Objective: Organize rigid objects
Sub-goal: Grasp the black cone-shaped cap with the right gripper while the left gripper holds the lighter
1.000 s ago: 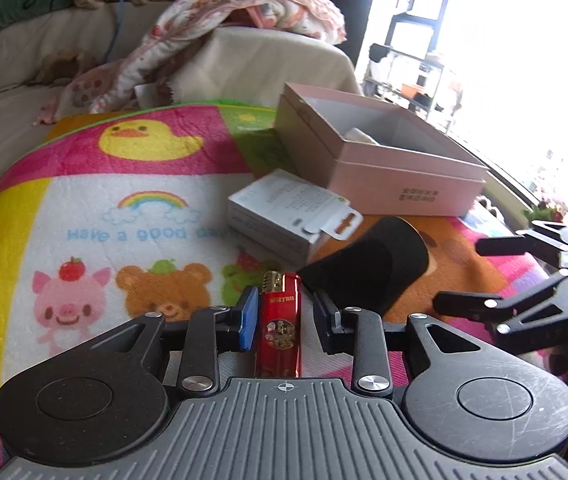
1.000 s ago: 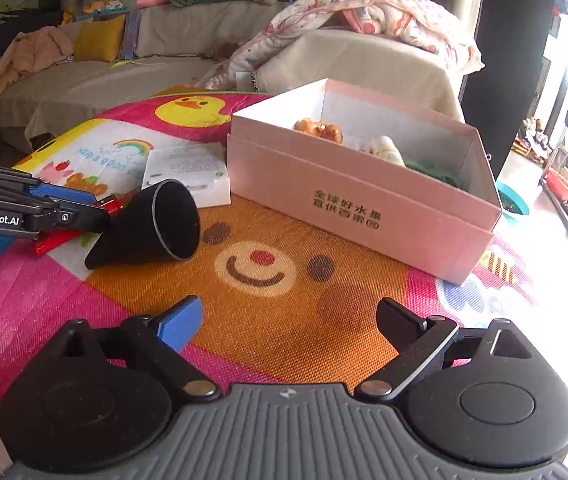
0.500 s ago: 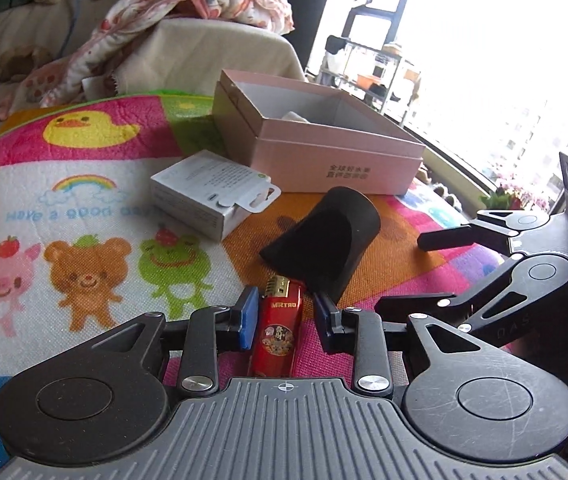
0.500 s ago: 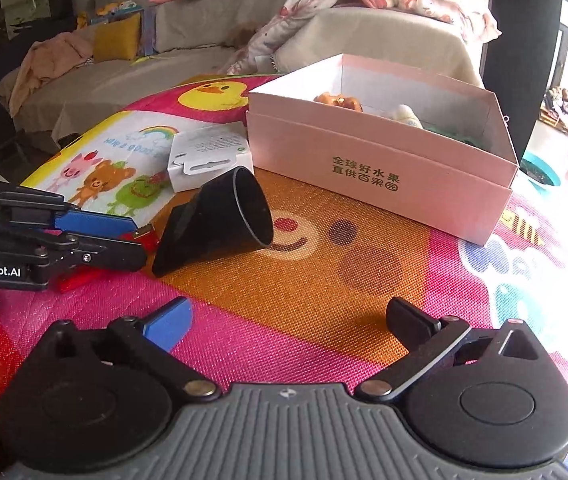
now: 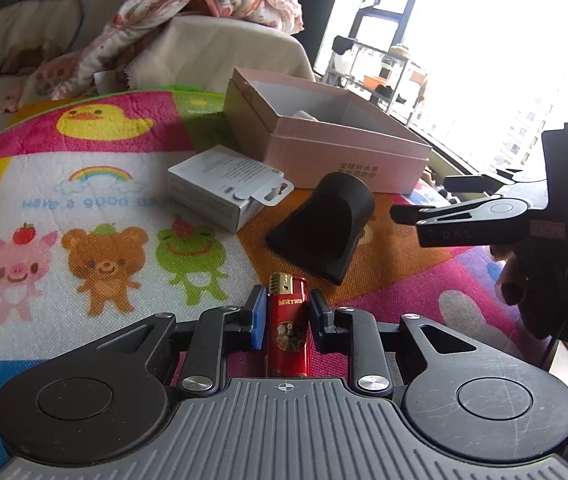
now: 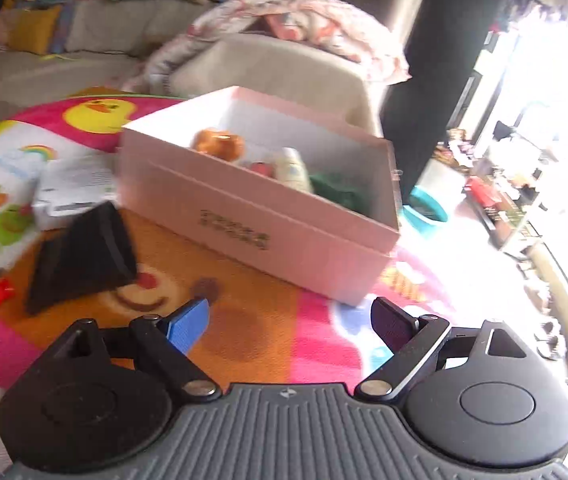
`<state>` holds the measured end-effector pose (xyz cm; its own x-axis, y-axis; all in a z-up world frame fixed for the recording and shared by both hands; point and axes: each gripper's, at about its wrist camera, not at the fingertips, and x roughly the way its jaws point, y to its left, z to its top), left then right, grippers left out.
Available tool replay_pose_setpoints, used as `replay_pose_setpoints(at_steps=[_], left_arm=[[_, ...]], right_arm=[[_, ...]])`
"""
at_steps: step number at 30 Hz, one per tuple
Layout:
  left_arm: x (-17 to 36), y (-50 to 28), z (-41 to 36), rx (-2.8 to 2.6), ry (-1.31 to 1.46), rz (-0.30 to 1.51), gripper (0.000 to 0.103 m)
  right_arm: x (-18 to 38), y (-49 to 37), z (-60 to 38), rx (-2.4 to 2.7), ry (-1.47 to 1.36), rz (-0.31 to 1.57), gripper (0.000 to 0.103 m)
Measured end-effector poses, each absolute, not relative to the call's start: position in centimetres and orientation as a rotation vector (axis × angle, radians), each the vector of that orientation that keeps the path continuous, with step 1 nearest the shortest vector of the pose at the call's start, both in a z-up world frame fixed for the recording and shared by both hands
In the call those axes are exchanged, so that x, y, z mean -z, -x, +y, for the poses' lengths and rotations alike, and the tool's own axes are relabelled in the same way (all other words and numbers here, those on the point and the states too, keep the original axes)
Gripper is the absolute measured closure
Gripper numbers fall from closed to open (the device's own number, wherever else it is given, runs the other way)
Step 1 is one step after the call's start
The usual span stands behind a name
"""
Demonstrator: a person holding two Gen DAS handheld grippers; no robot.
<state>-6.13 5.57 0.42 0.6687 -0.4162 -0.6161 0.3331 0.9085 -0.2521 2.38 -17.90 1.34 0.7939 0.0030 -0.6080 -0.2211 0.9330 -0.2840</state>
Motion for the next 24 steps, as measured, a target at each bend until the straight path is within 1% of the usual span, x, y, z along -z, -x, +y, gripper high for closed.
replay_pose_setpoints(at_steps=[4, 7, 10, 14, 15, 16, 19, 21, 24], left_arm=[[-0.5, 6.3, 5.1, 0.417, 0.091, 0.719, 0.076], [-0.5, 6.4, 5.0, 0.415, 0.086, 0.715, 0.076], [-0.5, 6.5, 5.0, 0.414, 0.087, 0.714, 0.076], [-0.5, 6.6, 4.7, 0.406, 0.069, 0.708, 0.076], [-0.5, 6.7, 4.7, 0.405, 0.068, 0.706, 0.076], [-0.4, 6.7, 4.7, 0.405, 0.07, 0.705, 0.076], [-0.3, 6.7, 5.0, 0.408, 0.091, 0.705, 0.076], [-0.3, 6.6, 5.2, 0.409, 0.103, 0.705, 0.076], [-0.3, 6.6, 5.1, 0.406, 0.102, 0.704, 0.076]], right_arm=[[-2.8, -1.7, -20.3, -0.269, 0.138, 0.691, 0.014], [-3.8, -0.5, -19.7, -0.405, 0.071, 0.668, 0.014], [-4.2, -0.2, -17.5, -0.497, 0.104, 0.658, 0.014], [-3.2, -1.2, -14.6, -0.585, 0.186, 0.732, 0.015], [-2.8, -1.4, -14.0, -0.541, 0.256, 0.723, 0.016], [-2.5, -1.5, -13.7, -0.473, 0.329, 0.699, 0.015], [-2.0, -2.1, -14.3, -0.228, 0.465, 0.612, 0.016], [-2.7, -1.9, -15.6, -0.205, 0.438, 0.6, 0.016], [-3.7, -1.1, -17.1, -0.333, 0.278, 0.656, 0.016]])
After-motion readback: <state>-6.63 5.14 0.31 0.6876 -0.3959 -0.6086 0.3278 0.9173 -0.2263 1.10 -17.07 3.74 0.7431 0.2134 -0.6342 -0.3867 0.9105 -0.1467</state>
